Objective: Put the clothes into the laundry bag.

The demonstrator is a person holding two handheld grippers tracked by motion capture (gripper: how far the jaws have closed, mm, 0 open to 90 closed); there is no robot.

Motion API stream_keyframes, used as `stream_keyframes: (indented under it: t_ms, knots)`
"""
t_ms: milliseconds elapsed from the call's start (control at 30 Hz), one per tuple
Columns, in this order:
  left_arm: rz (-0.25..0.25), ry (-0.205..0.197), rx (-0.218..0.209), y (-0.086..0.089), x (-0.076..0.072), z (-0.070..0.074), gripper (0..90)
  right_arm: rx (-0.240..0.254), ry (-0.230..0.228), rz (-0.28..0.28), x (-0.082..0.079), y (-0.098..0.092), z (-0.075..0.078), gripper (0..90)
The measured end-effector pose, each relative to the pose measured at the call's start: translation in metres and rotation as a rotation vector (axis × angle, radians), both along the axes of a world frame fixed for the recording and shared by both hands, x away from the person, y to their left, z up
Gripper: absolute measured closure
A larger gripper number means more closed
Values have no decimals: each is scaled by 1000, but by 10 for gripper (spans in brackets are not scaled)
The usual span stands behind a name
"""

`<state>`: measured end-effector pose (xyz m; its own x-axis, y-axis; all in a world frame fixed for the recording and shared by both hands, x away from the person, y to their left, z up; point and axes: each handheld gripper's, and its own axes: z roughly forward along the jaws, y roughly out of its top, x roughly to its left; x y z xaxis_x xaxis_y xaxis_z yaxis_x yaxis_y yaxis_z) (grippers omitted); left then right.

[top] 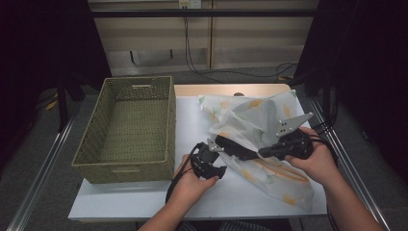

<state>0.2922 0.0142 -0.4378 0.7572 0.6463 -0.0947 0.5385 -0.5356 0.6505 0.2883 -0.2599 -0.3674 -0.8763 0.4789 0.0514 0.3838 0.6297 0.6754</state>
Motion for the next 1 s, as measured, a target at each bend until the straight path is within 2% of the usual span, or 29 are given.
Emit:
stream_keyframes:
  t_ms: [167,200,367,433,467,533,633,733,767,833,867,900,1000]
  knots:
    - [24,-15,5,1,13,0,483,5,-3,1,0,-1,-1,900]
    - [46,-17,1,0,16,-1,484,0,-3,0,0,-1,-2,900]
    - [83,-23,17,-3,33,-9,471,1,0,5,0,-1,-1,900]
    - [79,-23,29,-4,38,-14,468,3,2,7,1,-2,-1,900]
    - [81,-13,23,-5,40,-16,459,1,4,3,1,-2,-1,900]
    - [80,-28,19,-7,45,-20,422,-2,-1,3,1,-3,-1,900]
    - [89,-11,-1,-11,53,-24,389,3,6,5,1,-3,-3,900]
    - [81,-28,15,-14,60,-25,379,-2,4,2,1,-2,-4,900]
    - [70,-28,-4,-14,62,-26,377,1,2,6,1,-2,-4,900]
    - [49,-40,-7,-15,66,-26,356,1,2,7,1,-2,-4,900]
    - [45,-42,-41,-16,68,-28,344,2,4,8,2,-2,-4,900]
    - [27,-29,-20,-16,70,-28,339,2,5,9,2,-2,-4,900]
    - [35,-34,-31,-19,74,-35,336,2,5,11,1,-2,-4,900]
